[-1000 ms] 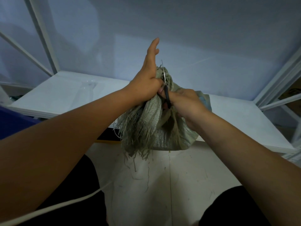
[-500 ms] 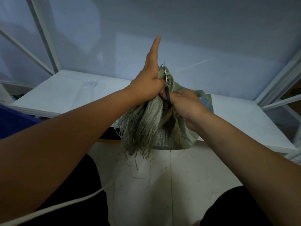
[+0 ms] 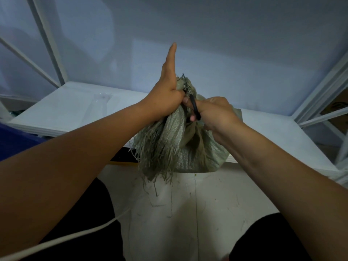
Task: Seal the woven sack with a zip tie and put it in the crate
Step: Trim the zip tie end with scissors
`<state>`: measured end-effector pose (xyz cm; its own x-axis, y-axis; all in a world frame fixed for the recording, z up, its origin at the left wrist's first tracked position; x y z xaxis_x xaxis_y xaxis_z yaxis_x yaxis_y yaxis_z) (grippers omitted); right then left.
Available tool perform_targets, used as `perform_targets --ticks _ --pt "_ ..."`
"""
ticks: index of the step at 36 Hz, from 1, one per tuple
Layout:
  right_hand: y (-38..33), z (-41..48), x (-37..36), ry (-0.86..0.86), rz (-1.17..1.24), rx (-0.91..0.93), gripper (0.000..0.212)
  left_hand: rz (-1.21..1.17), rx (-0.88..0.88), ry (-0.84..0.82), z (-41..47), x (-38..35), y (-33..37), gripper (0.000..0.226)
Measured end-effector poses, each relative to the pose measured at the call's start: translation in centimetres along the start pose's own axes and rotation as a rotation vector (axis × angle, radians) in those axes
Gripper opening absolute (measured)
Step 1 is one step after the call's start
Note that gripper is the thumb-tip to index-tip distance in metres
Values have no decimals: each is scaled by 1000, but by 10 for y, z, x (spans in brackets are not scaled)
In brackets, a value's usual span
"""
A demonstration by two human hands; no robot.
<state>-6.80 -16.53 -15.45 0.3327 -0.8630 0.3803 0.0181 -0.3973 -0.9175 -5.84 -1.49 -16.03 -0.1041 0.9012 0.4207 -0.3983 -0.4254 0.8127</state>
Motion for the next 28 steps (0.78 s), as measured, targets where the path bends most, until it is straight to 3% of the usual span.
perform_targets --ticks 14,19,24,28 --pt "7 4 5 -39 -29 22 41 13 43 -22 1 -2 -6 110" --pt "15 9 15 -63 -98 18 36 117 106 -33 3 -1 -13 105" --pt "25 20 35 60 -144 21 45 200 186 -93 2 2 -22 101" --pt "39 29 52 130 -204 -51 47 311 273 -161 2 2 -26 85"
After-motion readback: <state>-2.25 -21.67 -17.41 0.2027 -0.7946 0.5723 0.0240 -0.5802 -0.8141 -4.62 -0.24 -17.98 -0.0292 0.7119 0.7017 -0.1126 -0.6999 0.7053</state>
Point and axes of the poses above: each hand's wrist, its own z-axis towards the middle knuckle, its own x-axis out of the back of the hand, y = z × x, the point moved 2 cm from there along z, towards the middle knuckle, and after that the axes turned 11 degrees about -y, right-handed, at the moved point
